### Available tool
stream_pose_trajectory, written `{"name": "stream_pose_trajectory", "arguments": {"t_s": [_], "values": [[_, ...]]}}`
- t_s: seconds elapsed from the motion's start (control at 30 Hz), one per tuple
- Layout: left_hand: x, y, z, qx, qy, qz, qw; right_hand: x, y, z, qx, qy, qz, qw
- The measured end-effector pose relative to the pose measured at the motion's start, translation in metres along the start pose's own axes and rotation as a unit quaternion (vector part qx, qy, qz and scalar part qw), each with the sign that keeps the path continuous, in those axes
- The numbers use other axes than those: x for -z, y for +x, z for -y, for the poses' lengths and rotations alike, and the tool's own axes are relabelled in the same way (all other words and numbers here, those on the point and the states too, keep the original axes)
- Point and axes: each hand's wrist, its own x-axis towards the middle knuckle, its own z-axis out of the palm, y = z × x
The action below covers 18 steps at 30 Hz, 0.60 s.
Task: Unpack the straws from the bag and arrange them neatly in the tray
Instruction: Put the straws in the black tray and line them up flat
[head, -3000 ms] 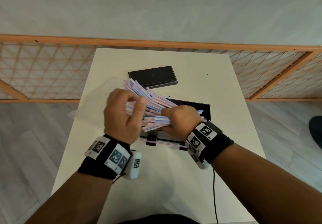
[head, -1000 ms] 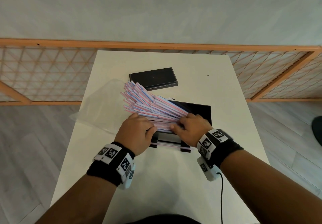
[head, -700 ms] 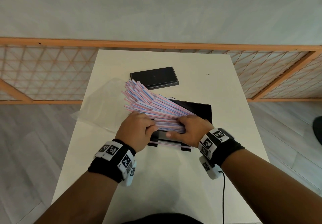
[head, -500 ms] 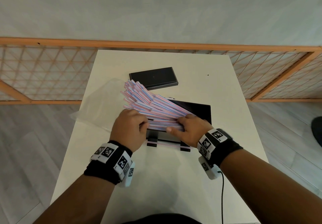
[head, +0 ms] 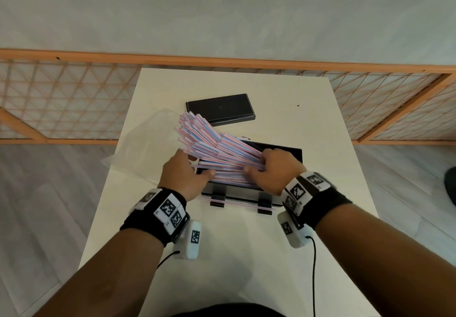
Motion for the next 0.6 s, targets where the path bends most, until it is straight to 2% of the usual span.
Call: {"name": "stream_pose_trajectory", "arguments": {"t_s": [0.13, 0.27, 0.43, 0.6], "values": [[-0.002, -0.005, -0.007, 0.003, -0.073, -0.03, 0.997, 0.033, 0.01, 0.008, 0.014, -0.037, 0.026, 0.999], [0.0, -0.003, -0.014, -0.018, -0.059, -0.069, 0.996, 0.025, 0.017, 0.017, 0.027, -0.06, 0.064, 0.996], [-0.011, 0.003, -0.018, 0.026, -0.204, -0.013, 0.978, -0.005, 0.027, 0.023, 0.011, -0.03, 0.04, 0.999], [-0.015, 0.001, -0.034, 0.068, -0.314, -0.015, 0.947, -0.015, 0.026, 0.022, 0.017, 0.006, 0.013, 1.0]]}}
